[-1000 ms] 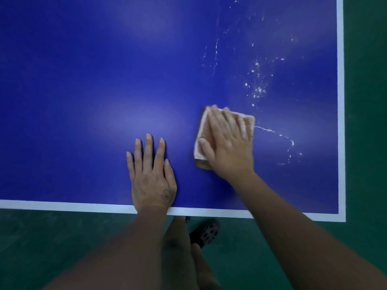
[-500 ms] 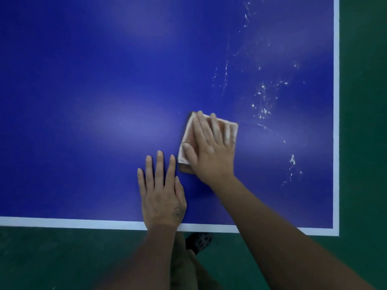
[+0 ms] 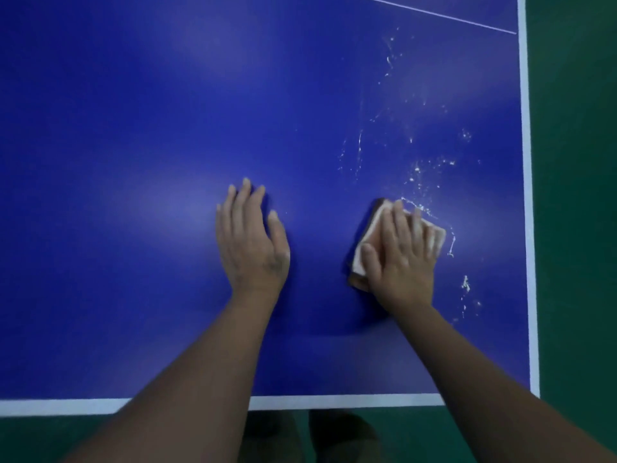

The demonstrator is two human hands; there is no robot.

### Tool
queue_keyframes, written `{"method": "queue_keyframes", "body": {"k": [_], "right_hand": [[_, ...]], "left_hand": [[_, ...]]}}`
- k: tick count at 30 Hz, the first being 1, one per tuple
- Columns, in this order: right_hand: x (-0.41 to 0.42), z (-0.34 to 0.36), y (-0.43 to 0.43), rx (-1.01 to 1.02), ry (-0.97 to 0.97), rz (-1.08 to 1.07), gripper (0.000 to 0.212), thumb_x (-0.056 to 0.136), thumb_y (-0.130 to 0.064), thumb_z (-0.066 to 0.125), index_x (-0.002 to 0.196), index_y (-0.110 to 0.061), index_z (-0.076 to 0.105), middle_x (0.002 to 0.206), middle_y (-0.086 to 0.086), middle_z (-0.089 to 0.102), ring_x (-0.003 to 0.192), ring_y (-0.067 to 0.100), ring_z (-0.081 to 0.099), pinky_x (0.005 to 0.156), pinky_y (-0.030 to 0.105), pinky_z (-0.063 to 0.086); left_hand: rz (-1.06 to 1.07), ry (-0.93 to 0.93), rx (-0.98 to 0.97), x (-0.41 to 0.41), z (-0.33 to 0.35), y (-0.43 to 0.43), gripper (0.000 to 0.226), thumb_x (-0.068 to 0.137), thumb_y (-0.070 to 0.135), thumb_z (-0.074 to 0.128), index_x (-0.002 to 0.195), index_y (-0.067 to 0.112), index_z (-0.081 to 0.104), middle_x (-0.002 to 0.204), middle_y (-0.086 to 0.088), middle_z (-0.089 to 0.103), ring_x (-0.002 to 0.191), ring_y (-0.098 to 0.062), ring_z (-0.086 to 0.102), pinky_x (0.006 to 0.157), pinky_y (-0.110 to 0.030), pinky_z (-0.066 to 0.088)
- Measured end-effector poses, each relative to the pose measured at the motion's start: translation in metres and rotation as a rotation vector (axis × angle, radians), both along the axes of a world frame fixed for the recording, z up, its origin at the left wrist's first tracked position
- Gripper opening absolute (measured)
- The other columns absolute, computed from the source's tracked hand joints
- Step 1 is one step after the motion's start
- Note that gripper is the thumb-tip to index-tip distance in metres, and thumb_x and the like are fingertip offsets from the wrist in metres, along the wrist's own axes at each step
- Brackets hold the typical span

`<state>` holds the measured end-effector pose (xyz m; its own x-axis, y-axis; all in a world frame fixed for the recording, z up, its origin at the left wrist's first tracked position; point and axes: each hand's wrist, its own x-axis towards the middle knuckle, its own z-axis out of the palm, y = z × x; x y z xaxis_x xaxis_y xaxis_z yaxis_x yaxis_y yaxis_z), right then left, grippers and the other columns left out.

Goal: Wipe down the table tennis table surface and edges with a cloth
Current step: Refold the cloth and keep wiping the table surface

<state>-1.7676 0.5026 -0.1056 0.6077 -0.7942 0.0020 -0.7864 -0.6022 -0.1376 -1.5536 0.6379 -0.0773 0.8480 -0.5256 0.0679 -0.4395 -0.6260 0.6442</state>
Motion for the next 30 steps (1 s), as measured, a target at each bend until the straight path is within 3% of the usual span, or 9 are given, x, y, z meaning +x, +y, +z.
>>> {"method": "queue_keyframes", "body": {"k": [4,8,13,16,21,27,30], "right_hand": [[0.081,-0.005,0.025,-0.018,-0.082,0.228,0.071,0.108,-0.060,0.043,0.167,-0.022,0.037,0.178,-0.005,0.022,0.167,0.023,0.013,0.130,0.061,0.019],[0.142,-0.006,0.006,0.028,-0.164,0.243,0.069,0.108,-0.060,0.044,0.167,-0.023,0.038,0.177,-0.007,0.025,0.166,0.020,0.014,0.130,0.056,0.019],[0.119,-0.007,-0.058,-0.040,-0.164,0.242,0.069,0.108,-0.058,0.048,0.166,-0.022,0.040,0.176,-0.005,0.030,0.165,0.023,0.022,0.129,0.058,0.021],[0.070,-0.006,-0.092,-0.034,-0.084,0.113,0.071,0.109,-0.060,0.043,0.170,-0.026,0.028,0.178,-0.008,0.021,0.167,0.021,0.013,0.131,0.060,0.014],[0.038,-0.004,-0.091,-0.042,-0.042,0.051,0.070,0.110,-0.057,0.038,0.169,-0.020,0.031,0.178,-0.004,0.022,0.167,0.025,0.013,0.129,0.064,0.019],[0.139,-0.004,-0.070,-0.002,-0.133,0.314,0.067,0.109,-0.058,0.044,0.165,-0.021,0.042,0.177,-0.005,0.026,0.166,0.022,0.017,0.128,0.060,0.022],[0.168,-0.007,-0.094,0.006,-0.178,0.333,0.067,0.109,-0.058,0.046,0.165,-0.021,0.042,0.176,-0.004,0.029,0.166,0.022,0.019,0.129,0.058,0.021]], "left_hand": [[0.014,-0.013,0.028,0.049,-0.001,-0.046,0.041,0.113,0.017,0.049,0.150,0.003,0.060,0.166,-0.014,0.049,0.161,-0.033,0.037,0.135,-0.050,0.019],[-0.021,-0.050,0.067,0.077,-0.005,-0.070,0.046,0.115,0.023,0.042,0.156,0.006,0.055,0.171,-0.012,0.043,0.164,-0.029,0.032,0.137,-0.044,0.013],[-0.089,-0.165,0.288,0.076,-0.015,-0.088,0.059,0.117,0.039,0.032,0.170,0.012,0.034,0.181,-0.008,0.022,0.170,-0.026,0.012,0.138,-0.047,0.003],[-0.084,-0.232,0.394,0.073,-0.022,-0.092,0.064,0.117,0.046,0.027,0.174,0.017,0.023,0.183,-0.006,0.012,0.170,-0.027,0.005,0.138,-0.051,0.002],[-0.078,-0.218,0.452,0.072,-0.022,-0.096,0.064,0.116,0.046,0.026,0.175,0.021,0.020,0.184,-0.004,0.008,0.170,-0.026,0.001,0.138,-0.051,0.001],[-0.077,-0.220,0.394,0.075,-0.023,-0.096,0.059,0.115,0.034,0.033,0.172,0.016,0.032,0.182,-0.009,0.019,0.170,-0.030,0.011,0.137,-0.055,0.008],[-0.069,-0.229,0.372,0.074,-0.025,-0.097,0.059,0.114,0.033,0.033,0.170,0.015,0.036,0.181,-0.010,0.022,0.169,-0.031,0.014,0.137,-0.056,0.008]]}}
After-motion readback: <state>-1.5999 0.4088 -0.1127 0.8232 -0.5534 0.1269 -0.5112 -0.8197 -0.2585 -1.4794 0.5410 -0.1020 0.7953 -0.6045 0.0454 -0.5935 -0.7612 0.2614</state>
